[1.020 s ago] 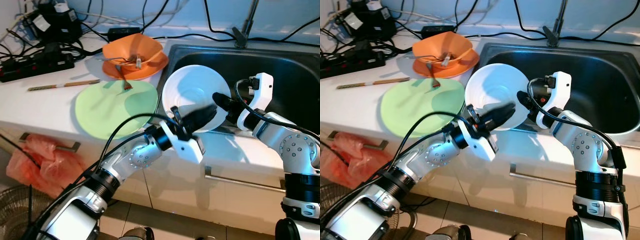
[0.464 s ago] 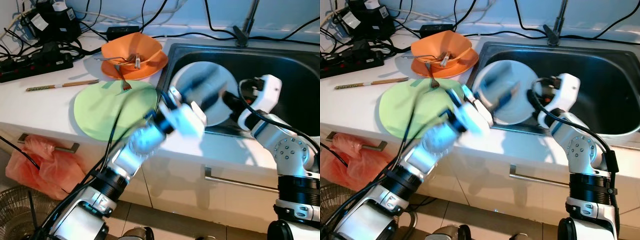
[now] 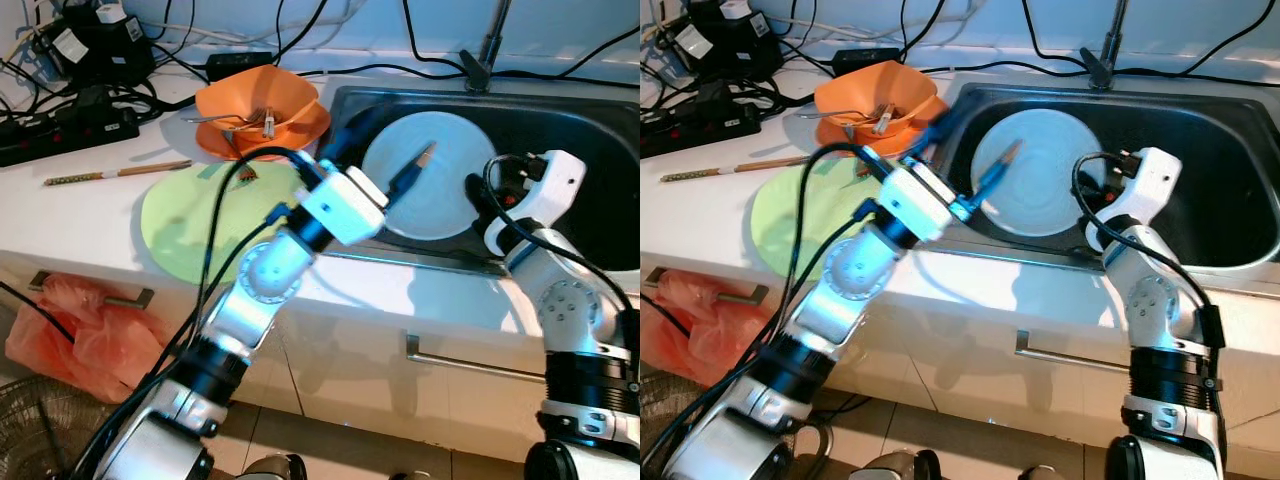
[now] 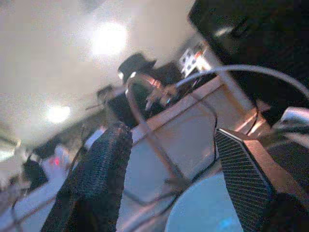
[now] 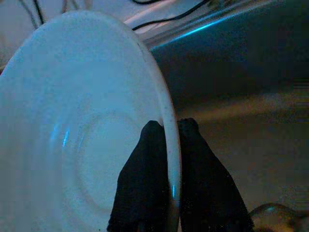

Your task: Kitchen organization

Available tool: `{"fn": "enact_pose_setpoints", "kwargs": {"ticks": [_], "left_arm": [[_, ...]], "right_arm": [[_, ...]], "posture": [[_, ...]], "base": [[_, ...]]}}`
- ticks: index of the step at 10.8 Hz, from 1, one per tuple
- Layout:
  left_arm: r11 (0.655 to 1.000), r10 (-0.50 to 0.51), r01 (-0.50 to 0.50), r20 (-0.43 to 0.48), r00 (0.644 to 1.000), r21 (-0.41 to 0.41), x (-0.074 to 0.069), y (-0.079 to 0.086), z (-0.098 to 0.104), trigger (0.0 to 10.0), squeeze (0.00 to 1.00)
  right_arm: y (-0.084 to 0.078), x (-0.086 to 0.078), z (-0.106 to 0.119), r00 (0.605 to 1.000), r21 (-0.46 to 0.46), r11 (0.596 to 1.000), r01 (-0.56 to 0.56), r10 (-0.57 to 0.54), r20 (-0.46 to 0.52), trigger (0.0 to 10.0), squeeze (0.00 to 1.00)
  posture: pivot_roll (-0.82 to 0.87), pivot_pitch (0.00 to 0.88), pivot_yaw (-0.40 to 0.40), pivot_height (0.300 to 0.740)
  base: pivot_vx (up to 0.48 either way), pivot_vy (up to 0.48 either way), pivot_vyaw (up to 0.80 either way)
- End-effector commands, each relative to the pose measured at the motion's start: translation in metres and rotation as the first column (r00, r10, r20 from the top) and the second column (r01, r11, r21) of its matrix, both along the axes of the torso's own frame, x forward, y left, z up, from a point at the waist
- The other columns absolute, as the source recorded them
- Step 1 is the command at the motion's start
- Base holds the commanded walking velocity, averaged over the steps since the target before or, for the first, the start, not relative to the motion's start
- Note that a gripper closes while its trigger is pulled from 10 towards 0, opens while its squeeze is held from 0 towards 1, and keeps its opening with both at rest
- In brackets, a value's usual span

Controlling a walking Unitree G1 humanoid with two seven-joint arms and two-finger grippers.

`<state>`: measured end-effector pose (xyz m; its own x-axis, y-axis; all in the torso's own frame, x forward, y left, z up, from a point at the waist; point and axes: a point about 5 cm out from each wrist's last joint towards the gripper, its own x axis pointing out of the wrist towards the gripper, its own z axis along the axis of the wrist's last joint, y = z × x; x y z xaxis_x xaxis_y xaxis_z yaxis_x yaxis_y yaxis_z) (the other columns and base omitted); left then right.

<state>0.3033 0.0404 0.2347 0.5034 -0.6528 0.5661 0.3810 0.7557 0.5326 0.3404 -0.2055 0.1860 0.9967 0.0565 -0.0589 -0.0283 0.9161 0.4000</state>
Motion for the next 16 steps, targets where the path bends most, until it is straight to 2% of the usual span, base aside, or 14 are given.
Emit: {"fn": "enact_pose_setpoints", "kwargs": {"ticks": [1, 3, 4, 5, 6, 8, 9, 10, 14, 15, 16], "left_arm": [[0.999, 0.036, -0.036, -0.056, 0.998, -0.01, 0.004, 0.008, -0.005, 10.0, 1.0], [0.987, 0.158, -0.158, -0.172, 0.972, 0.018, 0.016, 0.034, -0.021, 10.0, 1.0], [0.979, 0.199, -0.205, -0.247, 0.948, 0.003, 0.019, 0.045, -0.028, 10.0, 1.0], [0.966, 0.23, -0.257, -0.365, 0.902, -0.026, 0.022, 0.055, -0.039, 10.0, 1.0], [0.954, 0.248, -0.297, -0.437, 0.865, -0.046, 0.025, 0.067, -0.046, 10.0, 1.0], [0.951, 0.256, -0.306, -0.455, 0.853, -0.039, 0.021, 0.07, -0.044, 10.0, 1.0], [0.951, 0.256, -0.308, -0.462, 0.849, -0.039, 0.02, 0.071, -0.04, 10.0, 1.0], [0.951, 0.254, -0.306, -0.469, 0.846, -0.037, 0.019, 0.073, -0.038, 10.0, 1.0], [0.947, 0.266, -0.32, -0.511, 0.818, -0.019, 0.019, 0.082, -0.037, 10.0, 1.0], [0.955, 0.235, -0.296, -0.547, 0.804, -0.025, 0.017, 0.08, -0.038, 10.0, 1.0], [0.962, 0.214, -0.273, -0.542, 0.813, -0.03, 0.015, 0.078, -0.037, 10.0, 1.0]], "right_arm": [[-0.005, 0.002, 0.006, 0.998, -0.028, 0.999, 0.038, -0.037, 0.047, 0.0, 0.0], [-0.028, 0.007, 0.003, 0.993, -0.092, 0.989, 0.12, -0.117, 0.036, 0.0, 0.0], [-0.04, 0.009, 0.004, 0.987, -0.116, 0.98, 0.161, -0.158, 0.038, 0.0, 0.0], [-0.052, 0.012, 0.0, 0.98, -0.156, 0.968, 0.197, -0.196, 0.021, 0.0, 0.0], [-0.061, 0.013, -0.006, 0.976, -0.187, 0.959, 0.213, -0.219, -0.011, 0.0, 0.0], [-0.076, 0.017, -0.02, 0.971, -0.235, 0.953, 0.19, -0.218, -0.096, 0.0, 0.0], [-0.079, 0.019, -0.028, 0.971, -0.234, 0.961, 0.146, -0.184, -0.151, 0.0, 0.0], [-0.08, 0.021, -0.031, 0.973, -0.256, 0.96, 0.115, -0.161, -0.168, 0.8, 0.0], [-0.069, 0.027, -0.049, 0.963, -0.297, 0.955, -0.012, -0.069, -0.262, 2.6, 0.0], [-0.067, 0.034, -0.036, 0.979, -0.295, 0.955, 0.004, -0.064, -0.193, 3.1, 0.0], [-0.064, 0.038, -0.028, 0.986, -0.296, 0.955, 0.007, -0.055, -0.154, 3.8, 0.0]], "posture": [[0.0, 0.072, 0.072, 0.74], [0.0, 0.072, 0.074, 0.74], [0.01, 0.072, 0.075, 0.74], [0.02, 0.072, 0.076, 0.74], [0.02, 0.074, 0.078, 0.74], [0.04, 0.08, 0.082, 0.74], [0.05, 0.083, 0.084, 0.74], [0.06, 0.085, 0.088, 0.74], [0.08, 0.09, 0.1, 0.74], [0.08, 0.089, 0.099, 0.74], [0.09, 0.092, 0.099, 0.74]], "base": [[0.0, 0.0, 0.0], [0.0, 0.0, 0.0], [0.0, 0.0, 0.0], [0.0, 0.0, 0.0], [0.0, 0.0, 0.0], [0.0, 0.0, 0.0], [0.0, 0.0, 0.0], [0.0, 0.0, 0.0], [0.0, 0.0, 0.0], [0.0, 0.0, 0.0], [0.0, 0.0, 0.0]]}}
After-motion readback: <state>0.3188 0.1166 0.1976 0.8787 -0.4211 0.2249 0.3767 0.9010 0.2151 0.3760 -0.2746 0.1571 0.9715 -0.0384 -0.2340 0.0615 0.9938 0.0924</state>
